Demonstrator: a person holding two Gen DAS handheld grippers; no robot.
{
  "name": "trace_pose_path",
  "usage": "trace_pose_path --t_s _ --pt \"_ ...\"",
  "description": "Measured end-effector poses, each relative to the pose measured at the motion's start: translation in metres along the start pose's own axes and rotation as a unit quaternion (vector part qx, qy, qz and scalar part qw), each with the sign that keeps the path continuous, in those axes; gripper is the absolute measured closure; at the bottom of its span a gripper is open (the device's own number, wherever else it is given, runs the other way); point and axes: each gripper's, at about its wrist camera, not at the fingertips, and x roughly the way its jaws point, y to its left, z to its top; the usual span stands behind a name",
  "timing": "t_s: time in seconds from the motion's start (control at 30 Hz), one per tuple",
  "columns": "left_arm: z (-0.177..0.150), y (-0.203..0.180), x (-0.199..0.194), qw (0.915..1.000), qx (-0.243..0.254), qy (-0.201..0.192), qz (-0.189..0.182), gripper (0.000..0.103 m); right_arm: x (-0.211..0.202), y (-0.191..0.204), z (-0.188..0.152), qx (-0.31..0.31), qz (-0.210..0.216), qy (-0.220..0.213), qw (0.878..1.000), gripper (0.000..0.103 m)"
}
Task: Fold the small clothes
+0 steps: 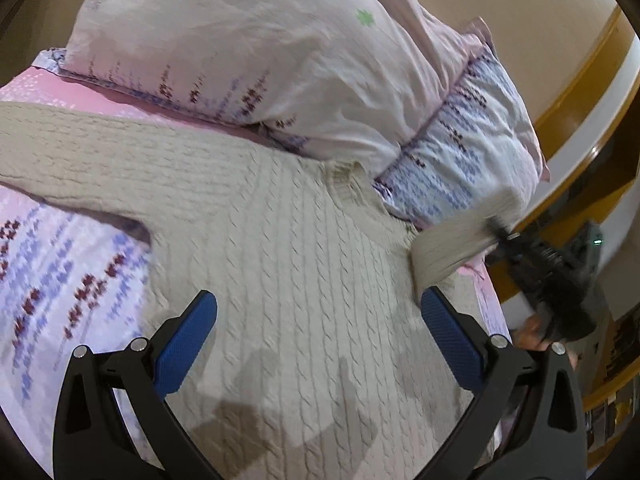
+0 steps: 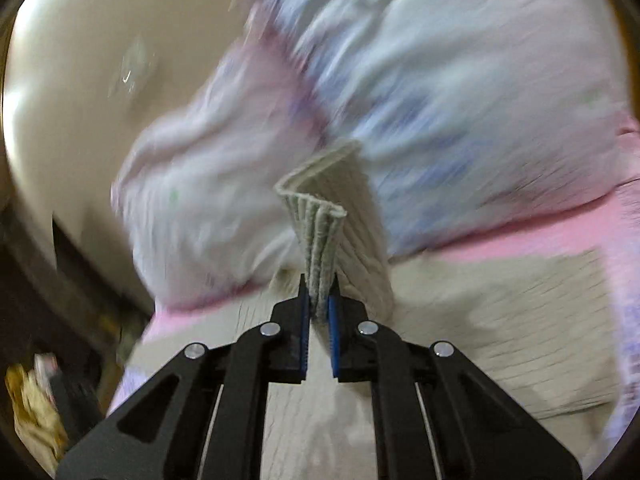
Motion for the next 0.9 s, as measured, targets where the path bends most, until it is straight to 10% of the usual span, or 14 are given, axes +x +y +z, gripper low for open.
trace_pose_path --t_s 0.27,0.4,0.63,0.9 --pt "0.018 0.027 0.004 0.9994 -0.035 -0.002 -0.001 0.002 0.087 0.045 -0.064 -0.06 0.007 0.138 0.989 0.093" --pt "0.028 0.034 0.014 0.9981 -0.055 0.012 -0.025 0.003 0.084 0.051 -0.079 -0.071 0.038 0.184 0.98 0.045" --pt "0.039 0.02 0.054 0.9955 -0.056 0.06 -0.047 0.024 0.014 -0.012 -0.033 -0.026 -0.073 0.081 0.994 0.042" --pt "0.038 0.006 0.105 0.9866 -0.086 0.127 -0.056 0.041 -0.057 -0.159 -0.005 0.139 -0.216 0.029 0.966 0.042"
